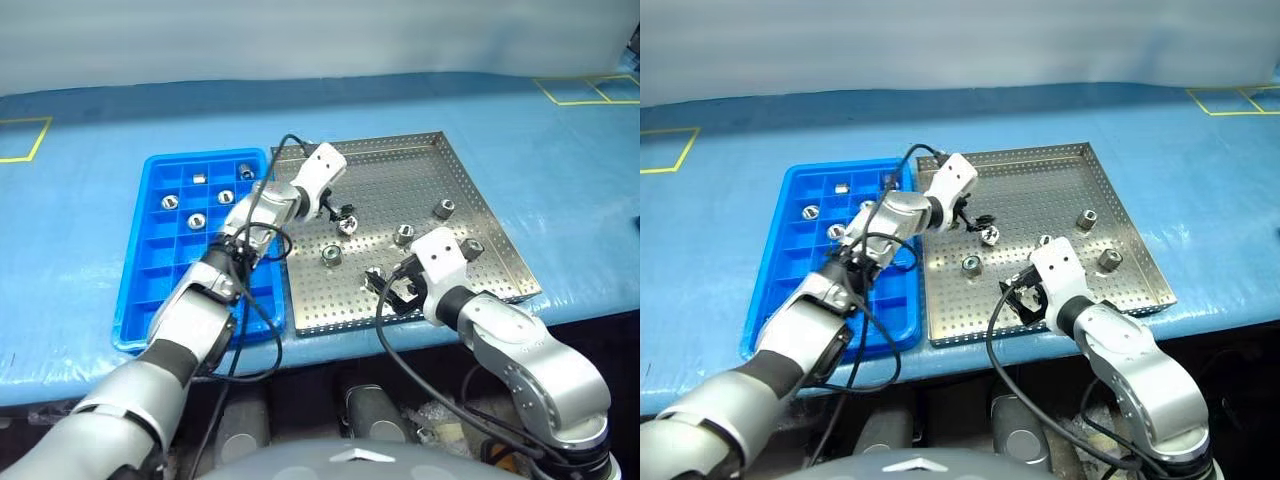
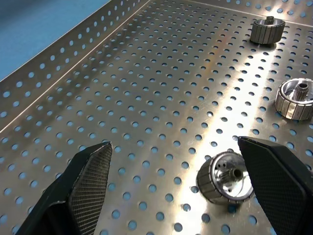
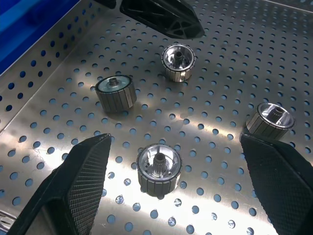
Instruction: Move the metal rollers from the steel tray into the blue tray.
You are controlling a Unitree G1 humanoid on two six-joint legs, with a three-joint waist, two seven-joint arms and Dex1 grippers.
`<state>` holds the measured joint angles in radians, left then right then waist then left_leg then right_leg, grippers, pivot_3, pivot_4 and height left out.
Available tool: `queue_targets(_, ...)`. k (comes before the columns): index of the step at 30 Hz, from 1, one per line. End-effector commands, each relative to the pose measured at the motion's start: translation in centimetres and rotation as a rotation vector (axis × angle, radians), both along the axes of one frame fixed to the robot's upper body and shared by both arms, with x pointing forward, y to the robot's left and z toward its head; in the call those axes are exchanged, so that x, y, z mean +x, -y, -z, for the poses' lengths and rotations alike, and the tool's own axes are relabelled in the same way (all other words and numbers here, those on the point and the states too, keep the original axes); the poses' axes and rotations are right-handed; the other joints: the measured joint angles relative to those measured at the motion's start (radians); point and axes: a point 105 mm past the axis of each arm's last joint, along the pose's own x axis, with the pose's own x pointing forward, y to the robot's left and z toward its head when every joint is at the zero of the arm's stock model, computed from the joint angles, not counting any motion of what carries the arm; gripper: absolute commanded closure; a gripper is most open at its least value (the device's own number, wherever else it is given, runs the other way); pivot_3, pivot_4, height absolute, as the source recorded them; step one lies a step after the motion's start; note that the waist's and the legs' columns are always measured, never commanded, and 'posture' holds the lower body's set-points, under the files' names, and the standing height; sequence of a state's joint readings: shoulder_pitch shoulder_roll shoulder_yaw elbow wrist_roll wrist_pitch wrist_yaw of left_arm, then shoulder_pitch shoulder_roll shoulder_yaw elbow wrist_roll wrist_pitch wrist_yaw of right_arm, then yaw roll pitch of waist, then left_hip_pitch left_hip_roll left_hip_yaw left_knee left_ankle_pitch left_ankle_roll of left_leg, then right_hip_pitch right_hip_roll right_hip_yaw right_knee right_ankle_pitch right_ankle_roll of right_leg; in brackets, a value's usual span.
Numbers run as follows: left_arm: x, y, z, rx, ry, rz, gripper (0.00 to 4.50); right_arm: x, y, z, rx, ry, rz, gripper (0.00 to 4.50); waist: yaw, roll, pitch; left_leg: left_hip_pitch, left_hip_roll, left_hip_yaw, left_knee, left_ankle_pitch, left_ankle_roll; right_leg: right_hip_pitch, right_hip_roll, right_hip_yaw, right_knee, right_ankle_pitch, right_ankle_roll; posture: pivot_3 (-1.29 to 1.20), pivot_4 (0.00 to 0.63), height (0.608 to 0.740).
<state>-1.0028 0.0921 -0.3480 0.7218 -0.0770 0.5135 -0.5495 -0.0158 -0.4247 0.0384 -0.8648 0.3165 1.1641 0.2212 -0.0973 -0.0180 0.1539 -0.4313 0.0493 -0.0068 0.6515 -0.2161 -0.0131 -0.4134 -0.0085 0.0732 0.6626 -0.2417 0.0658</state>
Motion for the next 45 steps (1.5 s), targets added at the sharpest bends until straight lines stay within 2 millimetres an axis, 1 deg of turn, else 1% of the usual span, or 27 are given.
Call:
queue_targets(1, 0.3, 1.0, -0.6, 0.038, 0.044, 0.048, 0.03, -0.1, 0.3, -1.4, 0.004, 0.067, 0.027, 0.05, -0.011, 0.000, 0.000, 0.000, 0.000, 0.000, 0.000, 0.000, 0.000, 0.000, 0.000, 0.000, 0.000, 0.000, 0.000, -0.23, 0.150, 0.740)
queue_targets(7, 0.2, 0.5, 1.8, 0.160, 0.012, 0.048, 0.03, -0.3, 0.4, -1.3, 0.017, 0.072, 0.051, 0.05, -0.046, 0.000, 0.000, 0.001, 0.000, 0.000, -0.001, 0.000, 0.000, 0.000, 0.000, 0.001, 0.001, 0.000, 0.000, -0.24, 0.150, 0.740)
queue_targets(14, -0.2, 0.0, 3.6, 0.194, -0.038, 0.029, 0.03, -0.2, 0.5, -1.4, 0.021, 0.076, 0.061, 0.05, -0.059, 0.000, 0.000, 0.001, -0.001, -0.001, -0.001, 0.000, 0.000, 0.000, 0.000, 0.001, 0.001, 0.000, 0.001, -0.25, 0.150, 0.740)
queue_targets(17, -0.4, -0.1, 3.8, 0.186, -0.055, 0.031, 0.64, -0.1, 0.5, -1.4, 0.021, 0.077, 0.060, 0.00, -0.062, 0.000, 0.000, 0.001, -0.001, -0.001, -0.001, 0.000, 0.000, 0.001, 0.000, 0.001, 0.001, 0.000, 0.001, -0.24, 0.150, 0.740)
queue_targets(19, -0.4, -0.4, 3.8, 0.186, -0.059, 0.025, 1.26, -0.1, 0.4, -1.5, 0.021, 0.079, 0.058, 0.00, -0.064, 0.000, 0.000, 0.001, -0.001, -0.001, 0.000, 0.000, 0.000, 0.001, 0.000, 0.001, 0.001, 0.000, 0.001, -0.23, 0.150, 0.740)
queue_targets(23, -0.4, -1.4, 3.7, 0.194, -0.063, 0.010, 2.65, 0.0, 0.3, -1.5, 0.026, 0.081, 0.052, 0.00, -0.074, 0.000, 0.000, 0.002, -0.001, -0.001, 0.000, 0.000, 0.000, 0.001, 0.000, 0.001, 0.001, 0.000, 0.001, -0.21, 0.150, 0.740)
queue_targets(24, -0.4, -1.7, 3.6, 0.197, -0.064, 0.009, 2.78, 0.1, 0.3, -1.5, 0.027, 0.080, 0.051, 0.00, -0.077, 0.000, 0.000, 0.002, -0.001, -0.001, 0.000, 0.000, 0.000, 0.001, 0.000, 0.001, 0.002, 0.000, 0.001, -0.21, 0.150, 0.740)
queue_targets(27, -0.6, -2.7, 3.9, 0.211, -0.070, -0.008, 2.78, 0.2, 0.0, -1.5, 0.033, 0.077, 0.040, 0.00, -0.083, 0.001, 0.000, 0.002, -0.001, -0.001, -0.001, 0.000, 0.000, 0.001, 0.000, 0.001, 0.002, 0.000, 0.001, -0.19, 0.150, 0.740)
queue_targets(30, -0.7, -3.0, 4.0, 0.204, -0.068, -0.028, 2.78, 0.3, -0.2, -1.4, 0.037, 0.073, 0.031, 0.00, -0.078, 0.001, 0.000, 0.003, -0.001, -0.001, -0.001, 0.000, 0.000, 0.001, 0.000, 0.001, 0.003, 0.000, 0.001, -0.18, 0.150, 0.740)
queue_targets(34, -0.2, -2.4, 2.0, 0.073, -0.022, -0.072, 2.78, 0.5, -0.3, -1.3, 0.037, 0.068, 0.021, 0.00, -0.074, 0.001, 0.000, 0.003, -0.001, -0.001, 0.000, 0.000, 0.000, 0.001, -0.001, 0.001, 0.003, 0.000, 0.002, -0.17, 0.150, 0.740)
queue_targets(36, 0.1, -2.3, 1.2, 0.036, -0.002, -0.089, 2.78, 0.5, -0.3, -1.3, 0.037, 0.068, 0.020, 0.00, -0.072, 0.001, 0.000, 0.002, -0.001, -0.001, 0.000, 0.000, 0.000, 0.001, -0.001, 0.001, 0.003, 0.000, 0.002, -0.17, 0.150, 0.740)
queue_targets(39, 1.2, -2.6, -2.6, -0.145, 0.076, -0.167, 2.78, 0.6, -0.4, -1.4, 0.039, 0.070, 0.016, 0.00, -0.063, 0.001, 0.000, 0.001, -0.001, -0.002, 0.000, 0.000, 0.000, 0.000, -0.001, 0.001, 0.003, 0.000, 0.002, -0.17, 0.150, 0.740)
queue_targets(40, 1.4, -2.8, -3.3, -0.177, 0.090, -0.186, 2.78, 0.6, -0.4, -1.4, 0.040, 0.070, 0.015, 0.00, -0.061, 0.001, 0.000, 0.001, -0.001, -0.002, 0.000, 0.000, 0.000, 0.000, -0.001, 0.001, 0.003, 0.000, 0.002, -0.17, 0.150, 0.740)
queue_targets(42, 2.0, -4.1, -5.9, -0.268, 0.160, -0.257, 2.78, 0.7, -0.6, -1.5, 0.041, 0.073, 0.009, 0.00, -0.056, 0.001, 0.000, 0.001, -0.001, -0.001, 0.000, 0.000, 0.000, 0.000, -0.001, 0.001, 0.003, 0.000, 0.002, -0.15, 0.150, 0.740)
queue_targets(44, 2.1, -6.3, -8.5, -0.329, 0.272, -0.320, 2.78, 0.8, -0.8, -1.6, 0.044, 0.077, 0.001, 0.00, -0.052, 0.001, 0.000, 0.002, -0.001, -0.001, 0.000, 0.000, 0.000, 0.000, 0.000, 0.001, 0.003, 0.000, 0.002, -0.15, 0.150, 0.740)
queue_targets(45, 2.0, -7.5, -9.2, -0.323, 0.321, -0.356, 2.78, 0.8, -0.9, -1.6, 0.046, 0.078, -0.004, 0.00, -0.052, 0.001, 0.000, 0.002, -0.001, -0.001, 0.000, 0.000, 0.000, 0.000, 0.000, 0.001, 0.003, 0.001, 0.002, -0.15, 0.150, 0.740)
